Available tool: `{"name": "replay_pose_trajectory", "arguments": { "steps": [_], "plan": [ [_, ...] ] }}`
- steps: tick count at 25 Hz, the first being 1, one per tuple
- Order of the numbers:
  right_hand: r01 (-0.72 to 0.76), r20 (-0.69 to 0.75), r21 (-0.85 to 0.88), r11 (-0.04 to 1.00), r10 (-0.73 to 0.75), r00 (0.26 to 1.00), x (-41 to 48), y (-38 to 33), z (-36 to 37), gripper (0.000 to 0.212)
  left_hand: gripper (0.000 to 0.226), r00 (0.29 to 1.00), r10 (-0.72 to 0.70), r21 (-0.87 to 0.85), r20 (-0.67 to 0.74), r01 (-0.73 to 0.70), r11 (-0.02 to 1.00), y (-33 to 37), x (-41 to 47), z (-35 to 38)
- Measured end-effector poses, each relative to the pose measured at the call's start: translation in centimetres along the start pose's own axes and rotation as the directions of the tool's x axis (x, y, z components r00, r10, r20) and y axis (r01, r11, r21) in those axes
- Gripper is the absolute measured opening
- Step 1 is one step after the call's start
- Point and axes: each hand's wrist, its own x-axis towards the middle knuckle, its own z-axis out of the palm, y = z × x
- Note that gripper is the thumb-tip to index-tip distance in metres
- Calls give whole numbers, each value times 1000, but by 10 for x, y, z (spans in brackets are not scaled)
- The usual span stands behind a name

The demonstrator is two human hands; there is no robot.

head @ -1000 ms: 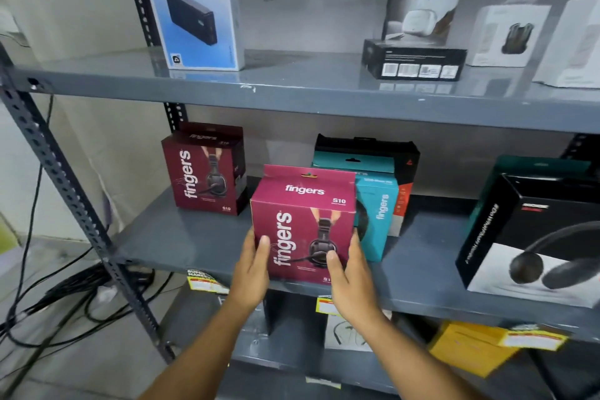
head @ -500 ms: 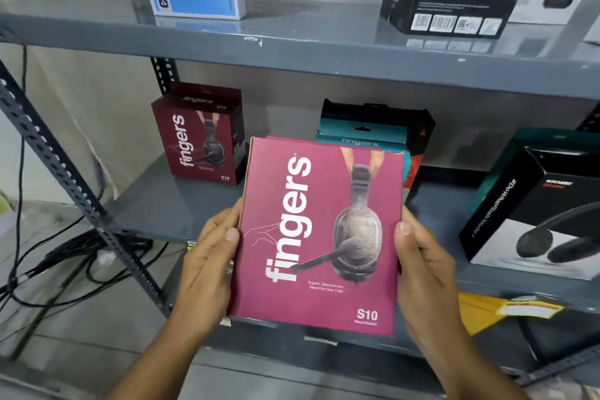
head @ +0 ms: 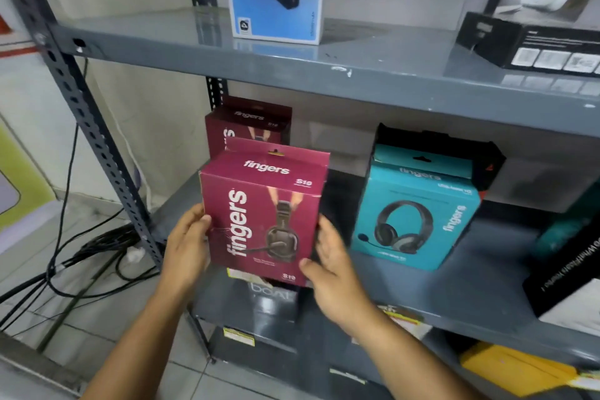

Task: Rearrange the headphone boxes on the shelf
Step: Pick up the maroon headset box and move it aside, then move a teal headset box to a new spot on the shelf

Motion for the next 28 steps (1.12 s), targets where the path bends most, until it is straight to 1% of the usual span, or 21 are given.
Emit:
{"name": "replay_pose_trajectory", "arguments": {
  "steps": [2,4,8,10,11,12,14,15,16,17,18,19,20,21,22,23,24,25,26,27,28],
  "plan": [
    [-60,49,-8,998,60,997,43,2,28,82,33,996,-75,-42,-54,72,997,-5,41,-6],
    [-77,75,-70,995,82,994,81,6,47,88,35,988,-125,-66,-90,119,991,-11,81,-8],
    [-59,65,-146,988,69,996,132,13,56,92,40,989,-108,-21,-98,107,994,-19,131,-7],
    [-41,59,-133,990,49,997,140,11,55,92,43,988,-120,-58,-99,115,992,-21,140,-6],
    [-41,43,-110,993,46,998,139,12,53,90,46,984,-128,-73,-127,119,990,-23,139,-4],
    [-47,5,-84,995,48,999,132,15,50,86,48,973,-121,-68,-195,110,992,-26,132,-3],
    [-45,-155,-19,999,41,987,103,29,37,73,41,937,-16,42,-350,32,999,-44,99,3],
    [-25,-266,-2,1000,24,964,82,40,27,65,36,932,54,110,-359,-15,994,-56,71,11],
    [3,-389,-9,1000,-6,921,59,50,13,60,32,946,105,163,-306,-57,985,-65,38,23],
    [33,-509,-34,999,-46,860,36,58,-5,56,27,969,138,183,-206,-101,978,-74,7,39],
    [45,-632,-57,997,-71,771,17,65,-28,54,27,986,148,172,-78,-133,976,-79,-19,58],
    [41,-736,-52,998,-66,673,4,69,-51,53,32,986,157,154,58,-165,974,-83,-36,74],
    [21,-819,-34,999,-40,572,-7,72,-78,52,39,967,172,142,190,-201,969,-84,-44,91],
    [-7,-873,-33,999,-25,487,-16,71,-104,52,44,939,175,128,295,-220,967,-81,-46,111],
    [-39,-891,-59,997,-35,453,-21,68,-125,54,49,917,150,119,369,-206,971,-76,-42,132],
    [-25,-872,-86,996,-63,485,-23,63,-143,57,53,902,83,115,423,-144,983,-68,-38,152],
    [28,-827,-83,996,-84,556,-21,58,-157,60,58,886,3,106,464,-59,993,-61,-31,171],
    [99,-758,-21,995,-80,648,-18,52,-167,60,59,861,-69,88,504,28,996,-54,-25,187],
    [122,-676,18,992,-78,733,-13,47,-173,59,58,834,-109,65,541,87,994,-48,-19,198],
    [98,-607,24,995,-63,792,-8,44,-178,57,53,807,-114,47,579,107,993,-44,-17,206],
    [42,-561,-6,999,-38,827,-7,43,-181,54,50,785,-96,30,612,98,995,-43,-19,210]
  ]
}}
